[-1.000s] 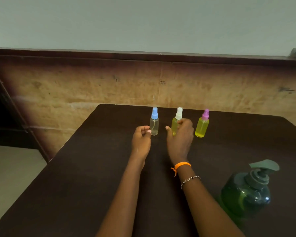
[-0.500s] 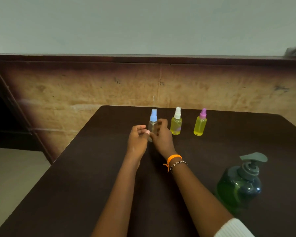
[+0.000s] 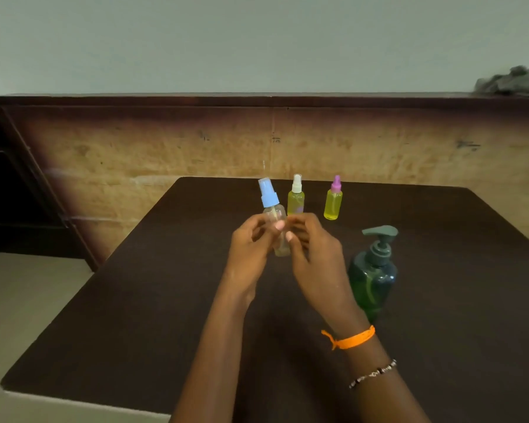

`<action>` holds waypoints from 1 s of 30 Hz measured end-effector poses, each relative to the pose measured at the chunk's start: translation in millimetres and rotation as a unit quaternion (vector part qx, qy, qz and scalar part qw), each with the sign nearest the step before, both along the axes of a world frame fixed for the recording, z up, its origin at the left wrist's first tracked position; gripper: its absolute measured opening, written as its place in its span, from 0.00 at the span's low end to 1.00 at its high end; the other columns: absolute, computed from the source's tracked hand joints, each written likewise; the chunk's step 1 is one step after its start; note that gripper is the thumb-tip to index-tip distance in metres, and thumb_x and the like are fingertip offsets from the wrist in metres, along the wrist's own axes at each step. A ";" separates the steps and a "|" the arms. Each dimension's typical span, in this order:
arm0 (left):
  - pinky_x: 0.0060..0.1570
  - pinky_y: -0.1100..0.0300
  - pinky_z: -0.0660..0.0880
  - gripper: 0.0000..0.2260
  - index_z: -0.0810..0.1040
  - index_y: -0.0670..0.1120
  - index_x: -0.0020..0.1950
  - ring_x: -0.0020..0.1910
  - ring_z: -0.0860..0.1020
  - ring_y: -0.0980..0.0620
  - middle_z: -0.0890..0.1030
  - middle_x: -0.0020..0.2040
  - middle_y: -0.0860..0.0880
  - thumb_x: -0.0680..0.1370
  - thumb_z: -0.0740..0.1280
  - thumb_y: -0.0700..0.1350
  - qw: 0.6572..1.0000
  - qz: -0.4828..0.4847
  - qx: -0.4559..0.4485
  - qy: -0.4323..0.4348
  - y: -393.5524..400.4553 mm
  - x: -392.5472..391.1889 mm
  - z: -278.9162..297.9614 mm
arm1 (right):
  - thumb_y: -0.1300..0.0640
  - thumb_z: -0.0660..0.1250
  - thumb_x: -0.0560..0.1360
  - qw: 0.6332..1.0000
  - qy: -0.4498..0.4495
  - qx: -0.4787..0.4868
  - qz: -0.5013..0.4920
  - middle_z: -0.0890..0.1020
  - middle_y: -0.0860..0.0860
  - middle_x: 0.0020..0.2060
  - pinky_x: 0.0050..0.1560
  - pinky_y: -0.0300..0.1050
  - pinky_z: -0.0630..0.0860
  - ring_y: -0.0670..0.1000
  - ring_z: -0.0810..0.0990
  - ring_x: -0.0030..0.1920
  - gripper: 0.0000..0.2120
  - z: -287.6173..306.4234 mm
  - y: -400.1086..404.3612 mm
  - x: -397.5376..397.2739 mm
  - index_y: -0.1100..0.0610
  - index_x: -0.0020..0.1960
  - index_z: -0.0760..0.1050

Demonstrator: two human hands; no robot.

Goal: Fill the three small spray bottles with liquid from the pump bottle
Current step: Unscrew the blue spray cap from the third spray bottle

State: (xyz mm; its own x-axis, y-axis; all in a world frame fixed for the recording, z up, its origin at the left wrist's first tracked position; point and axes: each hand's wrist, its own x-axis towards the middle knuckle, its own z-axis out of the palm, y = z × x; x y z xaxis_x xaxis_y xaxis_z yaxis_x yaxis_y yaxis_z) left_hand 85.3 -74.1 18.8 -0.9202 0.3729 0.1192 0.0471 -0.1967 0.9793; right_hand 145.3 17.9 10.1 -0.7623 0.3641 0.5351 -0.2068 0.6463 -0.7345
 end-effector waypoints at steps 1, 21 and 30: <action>0.46 0.64 0.78 0.08 0.79 0.44 0.55 0.48 0.81 0.56 0.83 0.49 0.47 0.77 0.66 0.40 1.000 0.013 0.005 0.020 2.5 9.7 3.4 | 0.56 0.61 0.79 0.999 -0.005 0.034 -0.014 0.81 0.48 0.50 0.48 0.50 0.79 0.47 0.81 0.50 0.08 9.4 1.5 9.1 0.54 0.57 0.71; 0.39 0.64 0.77 0.07 0.82 0.50 0.47 0.37 0.80 0.58 0.84 0.37 0.53 0.69 0.72 0.45 0.968 -0.098 0.053 0.226 9.4 75.3 64.0 | 0.43 0.63 0.73 0.978 -0.095 0.028 0.182 0.69 0.54 0.28 0.31 0.48 0.66 0.49 0.67 0.29 0.23 133.4 55.6 63.2 0.62 0.31 0.70; 0.43 0.65 0.78 0.11 0.82 0.52 0.49 0.43 0.81 0.58 0.84 0.41 0.54 0.71 0.72 0.39 0.971 -0.107 0.086 0.194 18.9 78.6 55.3 | 0.51 0.75 0.61 0.960 -0.055 -0.114 0.248 0.79 0.44 0.38 0.41 0.34 0.76 0.43 0.78 0.40 0.20 120.7 75.1 64.2 0.52 0.49 0.74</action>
State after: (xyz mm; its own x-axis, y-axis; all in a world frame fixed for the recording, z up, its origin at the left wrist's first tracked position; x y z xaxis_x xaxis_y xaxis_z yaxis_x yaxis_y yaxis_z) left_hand 163.9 -55.2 74.1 -0.6975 0.4949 0.5182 0.3454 -0.4014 0.8483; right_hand 209.5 93.1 130.8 -0.9192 0.0392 0.3918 -0.3619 0.3078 -0.8799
